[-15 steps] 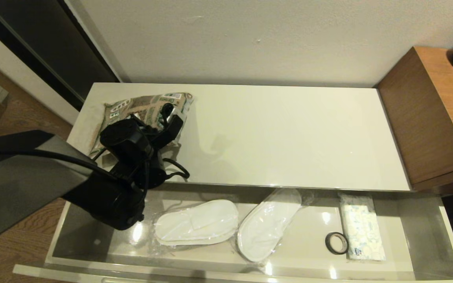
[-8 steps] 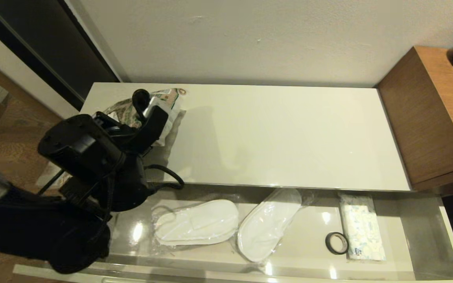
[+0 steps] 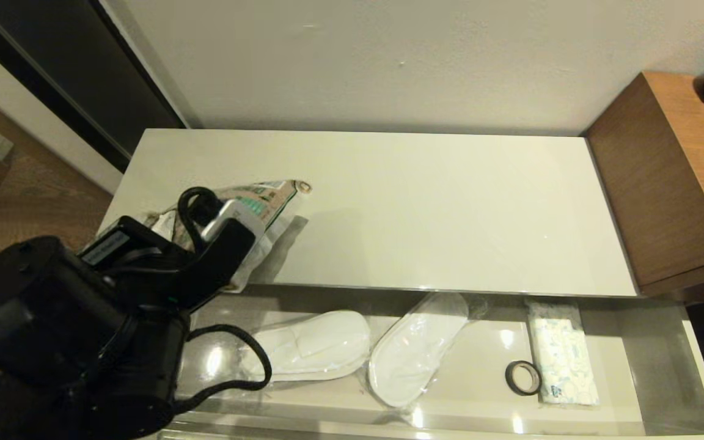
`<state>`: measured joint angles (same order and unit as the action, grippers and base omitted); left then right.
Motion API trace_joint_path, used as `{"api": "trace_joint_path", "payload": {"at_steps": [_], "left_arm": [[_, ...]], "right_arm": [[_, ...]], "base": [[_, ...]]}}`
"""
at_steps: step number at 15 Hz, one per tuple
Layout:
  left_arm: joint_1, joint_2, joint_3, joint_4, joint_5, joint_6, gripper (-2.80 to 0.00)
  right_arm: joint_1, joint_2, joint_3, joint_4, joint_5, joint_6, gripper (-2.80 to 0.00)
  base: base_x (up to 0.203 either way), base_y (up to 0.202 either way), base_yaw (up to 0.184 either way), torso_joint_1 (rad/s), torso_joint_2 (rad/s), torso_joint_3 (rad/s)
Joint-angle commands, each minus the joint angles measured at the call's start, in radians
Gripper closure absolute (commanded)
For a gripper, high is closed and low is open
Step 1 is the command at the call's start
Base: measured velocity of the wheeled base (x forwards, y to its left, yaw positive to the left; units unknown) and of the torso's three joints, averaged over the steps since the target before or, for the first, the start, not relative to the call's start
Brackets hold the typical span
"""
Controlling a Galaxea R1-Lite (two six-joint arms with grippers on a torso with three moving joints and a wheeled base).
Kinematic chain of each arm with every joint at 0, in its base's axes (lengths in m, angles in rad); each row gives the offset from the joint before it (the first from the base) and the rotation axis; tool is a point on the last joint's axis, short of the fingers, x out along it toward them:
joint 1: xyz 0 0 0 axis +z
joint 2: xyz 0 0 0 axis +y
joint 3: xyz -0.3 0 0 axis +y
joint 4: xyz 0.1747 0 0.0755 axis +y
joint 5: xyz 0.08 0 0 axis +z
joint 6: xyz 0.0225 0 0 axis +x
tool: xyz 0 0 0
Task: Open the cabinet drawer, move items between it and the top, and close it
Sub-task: Put the solid drinks in the drawer
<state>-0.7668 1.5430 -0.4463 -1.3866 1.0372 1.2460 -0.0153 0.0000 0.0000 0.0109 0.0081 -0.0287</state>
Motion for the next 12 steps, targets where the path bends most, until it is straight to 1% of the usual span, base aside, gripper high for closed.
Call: {"api": "trace_joint_path", "payload": {"at_steps": [1,3,5,6,7,9,11,12], "left_arm": [[-0.008,-0.056,0.027,0.022,0.005,0.006,0.0],[-0.008,-0.097,0.013,0.134,-0.008,-0.004,0.0],[-0.007,-0.137,-0.021,0.322,-0.036,-0.035,0.0],[-0.007,-0.157,-0.045,0.391,-0.046,-0.051,0.0],[-0.006,-0.165,-0.079,0.464,-0.055,-0.081,0.0],[0.005,-0.172,-0.219,0.763,-0.09,-0.172,0.0],[0.04,-0.147,-0.424,1.079,-0.149,-0.317,0.0],[0.057,-0.128,-0.491,1.205,-0.178,-0.396,0.0]], "right_arm": [[0.0,0.0,0.0,0.0,0.001,0.0,0.0],[0.0,0.0,0.0,0.0,0.0,0.0,0.0],[0.0,0.0,0.0,0.0,0.0,0.0,0.0],[0.0,0.0,0.0,0.0,0.0,0.0,0.0],[0.0,0.0,0.0,0.0,0.0,0.0,0.0],[0.0,0.0,0.0,0.0,0.001,0.0,0.0],[0.0,0.0,0.0,0.0,0.001,0.0,0.0],[0.0,0.0,0.0,0.0,0.0,0.0,0.0]], "base": [[0.0,0.0,0.0,0.0,0.0,0.0],[0.0,0.0,0.0,0.0,0.0,0.0],[0.0,0.0,0.0,0.0,0.0,0.0],[0.0,0.0,0.0,0.0,0.0,0.0],[0.0,0.0,0.0,0.0,0.0,0.0],[0.0,0.0,0.0,0.0,0.0,0.0],[0.0,0.0,0.0,0.0,0.0,0.0],[0.0,0.0,0.0,0.0,0.0,0.0]]}}
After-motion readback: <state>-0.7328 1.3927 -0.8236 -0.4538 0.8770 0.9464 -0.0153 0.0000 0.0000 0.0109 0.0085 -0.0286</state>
